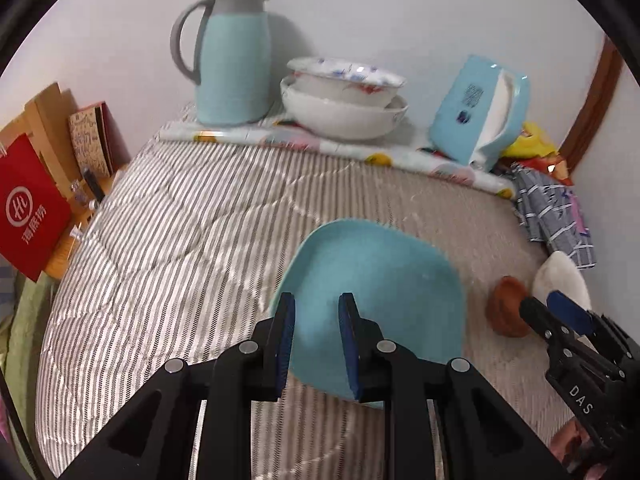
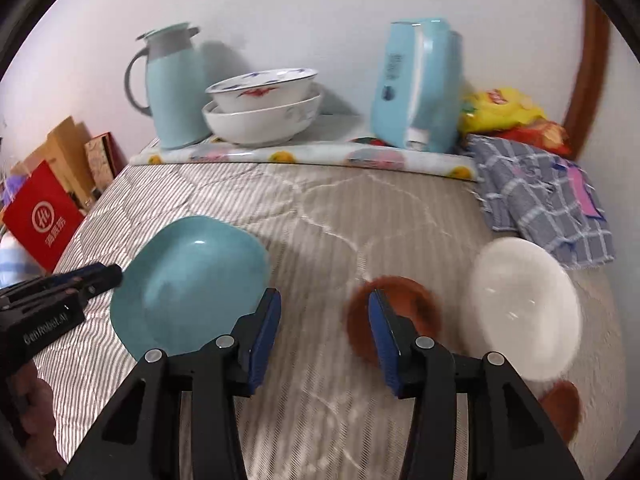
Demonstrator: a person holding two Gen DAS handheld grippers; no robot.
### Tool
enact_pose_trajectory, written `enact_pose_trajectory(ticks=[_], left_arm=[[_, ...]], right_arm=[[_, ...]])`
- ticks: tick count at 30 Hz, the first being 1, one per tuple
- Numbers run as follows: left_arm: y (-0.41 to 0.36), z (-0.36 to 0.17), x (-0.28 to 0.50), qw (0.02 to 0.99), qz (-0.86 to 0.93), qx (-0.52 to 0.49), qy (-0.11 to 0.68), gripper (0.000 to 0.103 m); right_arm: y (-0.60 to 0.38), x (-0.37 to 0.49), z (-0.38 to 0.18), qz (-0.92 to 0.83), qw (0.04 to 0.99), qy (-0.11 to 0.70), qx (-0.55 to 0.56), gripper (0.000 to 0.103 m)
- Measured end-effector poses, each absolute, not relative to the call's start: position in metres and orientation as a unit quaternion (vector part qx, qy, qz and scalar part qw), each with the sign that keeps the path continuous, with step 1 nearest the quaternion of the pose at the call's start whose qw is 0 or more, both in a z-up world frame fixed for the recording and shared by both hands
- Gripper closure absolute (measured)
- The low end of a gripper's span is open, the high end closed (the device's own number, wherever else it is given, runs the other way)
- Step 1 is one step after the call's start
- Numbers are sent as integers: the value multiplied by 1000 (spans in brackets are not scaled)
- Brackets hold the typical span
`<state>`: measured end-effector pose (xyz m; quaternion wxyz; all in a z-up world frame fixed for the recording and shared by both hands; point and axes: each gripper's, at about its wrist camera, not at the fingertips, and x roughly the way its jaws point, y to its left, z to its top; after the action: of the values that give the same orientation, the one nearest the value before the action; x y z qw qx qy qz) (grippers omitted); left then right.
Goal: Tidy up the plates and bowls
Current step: 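Close the right gripper on a brown bowl while the left gripper grasps the other brown bowl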
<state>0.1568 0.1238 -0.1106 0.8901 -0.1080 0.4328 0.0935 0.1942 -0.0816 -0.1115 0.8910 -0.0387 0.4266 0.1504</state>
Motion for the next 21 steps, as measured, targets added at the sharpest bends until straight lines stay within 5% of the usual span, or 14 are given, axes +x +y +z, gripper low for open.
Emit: enact_pose_trajectory(ticks=[16,21], left_arm=[[19,-93,157,895,7,-94,437,82],[-3,-98,162,895,2,-98,436,65]], right_arm=[[-215,157,-95,56,902,427,12,57],[-249,151,-99,30,902,431,14,57]])
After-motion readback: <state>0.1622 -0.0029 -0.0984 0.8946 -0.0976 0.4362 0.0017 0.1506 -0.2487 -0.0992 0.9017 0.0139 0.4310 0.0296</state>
